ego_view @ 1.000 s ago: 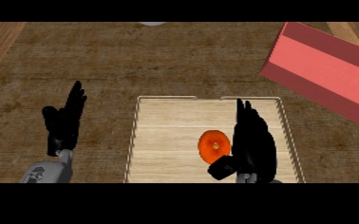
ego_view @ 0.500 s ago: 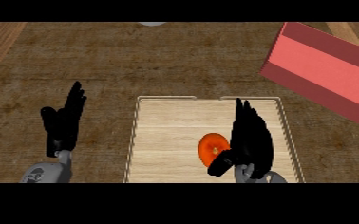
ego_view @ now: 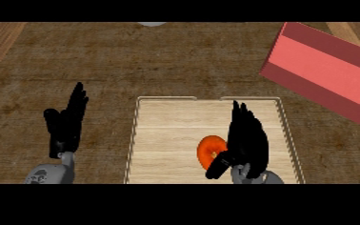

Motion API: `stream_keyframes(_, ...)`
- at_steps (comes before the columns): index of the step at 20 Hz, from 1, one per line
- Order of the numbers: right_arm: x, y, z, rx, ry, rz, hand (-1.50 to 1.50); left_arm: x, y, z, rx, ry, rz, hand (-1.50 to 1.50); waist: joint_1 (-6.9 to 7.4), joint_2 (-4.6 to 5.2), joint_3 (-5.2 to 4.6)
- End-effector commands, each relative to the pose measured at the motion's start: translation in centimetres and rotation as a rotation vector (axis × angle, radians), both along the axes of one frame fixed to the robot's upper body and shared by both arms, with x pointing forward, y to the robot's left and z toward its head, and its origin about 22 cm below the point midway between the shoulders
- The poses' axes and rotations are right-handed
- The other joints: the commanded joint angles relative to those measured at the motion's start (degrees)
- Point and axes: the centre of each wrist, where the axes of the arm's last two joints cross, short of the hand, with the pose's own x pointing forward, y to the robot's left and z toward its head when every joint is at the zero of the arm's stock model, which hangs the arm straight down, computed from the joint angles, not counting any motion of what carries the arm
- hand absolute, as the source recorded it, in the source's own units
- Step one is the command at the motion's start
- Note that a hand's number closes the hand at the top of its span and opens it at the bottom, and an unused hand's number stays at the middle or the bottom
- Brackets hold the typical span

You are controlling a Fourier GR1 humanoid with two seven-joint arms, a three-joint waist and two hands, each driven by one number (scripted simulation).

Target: Pick the squash from the tray and place it in the cardboard box

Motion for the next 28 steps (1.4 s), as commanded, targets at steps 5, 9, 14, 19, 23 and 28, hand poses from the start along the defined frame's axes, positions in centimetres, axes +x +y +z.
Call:
stream_keyframes(5, 0.3, 1.2, 0.0, -0.069, 0.104, -0.171, -1.5, 0.2, 0.2, 0.2, 0.011, -0.001, 0.005, 0.0, -0.07, 0.19, 0.11)
stream_keyframes(9, 0.4, 2.1, -1.6, -0.076, 0.123, -0.165, -1.5, 1.3, -0.4, 0.0, 0.004, 0.0, 0.003, 0.0, -0.01, 0.33, 0.1)
stream_keyframes(14, 0.5, 3.6, -1.6, -0.081, 0.014, -0.071, 1.5, 0.2, -0.5, -0.4, 0.01, 0.002, -0.001, 0.0, 0.05, 0.2, 0.16)
stream_keyframes(19, 2.6, 3.0, -0.1, -0.142, -0.02, -0.069, 1.5, 0.6, 0.1, -1.2, 0.025, -0.002, 0.005, 0.0, -0.23, 0.28, 0.12)
stream_keyframes(23, -0.1, -3.1, -2.9, -0.116, 0.0, 0.281, 1.5, 0.1, 0.4, -0.4, 0.009, 0.006, 0.022, 0.0, -0.68, 0.16, 0.18)
stream_keyframes(28, -0.8, -6.3, -2.5, -0.11, -0.044, 0.468, 1.5, 1.4, -0.4, -0.3, 0.001, 0.011, 0.016, 0.0, -0.7, 0.22, 0.17)
